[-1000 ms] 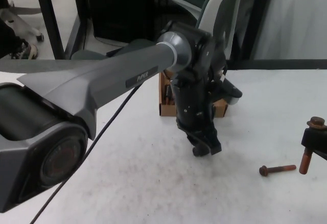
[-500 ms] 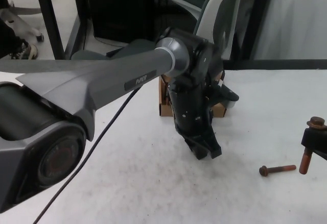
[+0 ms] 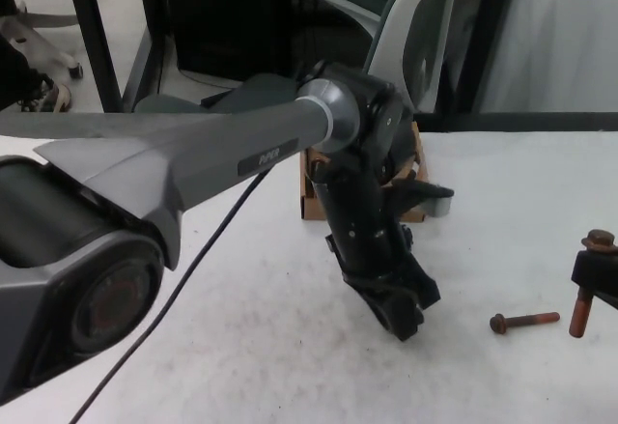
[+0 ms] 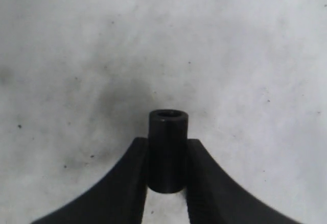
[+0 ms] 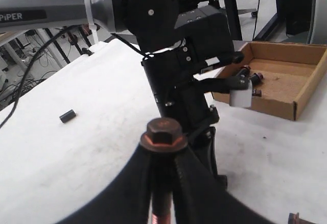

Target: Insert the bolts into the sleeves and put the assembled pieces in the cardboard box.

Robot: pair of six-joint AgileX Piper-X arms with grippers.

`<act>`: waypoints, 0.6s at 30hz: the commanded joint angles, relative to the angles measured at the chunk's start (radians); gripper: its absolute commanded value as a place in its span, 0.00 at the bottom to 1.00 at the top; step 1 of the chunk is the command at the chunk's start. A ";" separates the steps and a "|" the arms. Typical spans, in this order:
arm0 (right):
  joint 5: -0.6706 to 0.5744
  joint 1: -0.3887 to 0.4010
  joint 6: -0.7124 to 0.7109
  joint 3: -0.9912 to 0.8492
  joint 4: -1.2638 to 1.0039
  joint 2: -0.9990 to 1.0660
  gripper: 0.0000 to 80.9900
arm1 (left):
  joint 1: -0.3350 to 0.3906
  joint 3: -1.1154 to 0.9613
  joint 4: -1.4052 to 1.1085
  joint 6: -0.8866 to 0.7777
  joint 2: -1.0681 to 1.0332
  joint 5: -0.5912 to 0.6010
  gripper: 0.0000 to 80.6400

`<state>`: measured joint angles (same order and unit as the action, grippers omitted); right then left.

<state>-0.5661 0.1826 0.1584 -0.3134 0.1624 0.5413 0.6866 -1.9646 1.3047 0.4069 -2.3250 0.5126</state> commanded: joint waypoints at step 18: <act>0.000 -0.002 -0.001 -0.004 0.121 -0.228 0.00 | 0.082 0.392 -0.310 -0.072 0.515 -0.055 0.01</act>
<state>-0.5661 0.1826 0.1584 -0.3134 0.2633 0.3471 0.7485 -1.7110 1.1488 0.3849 -1.9258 0.4581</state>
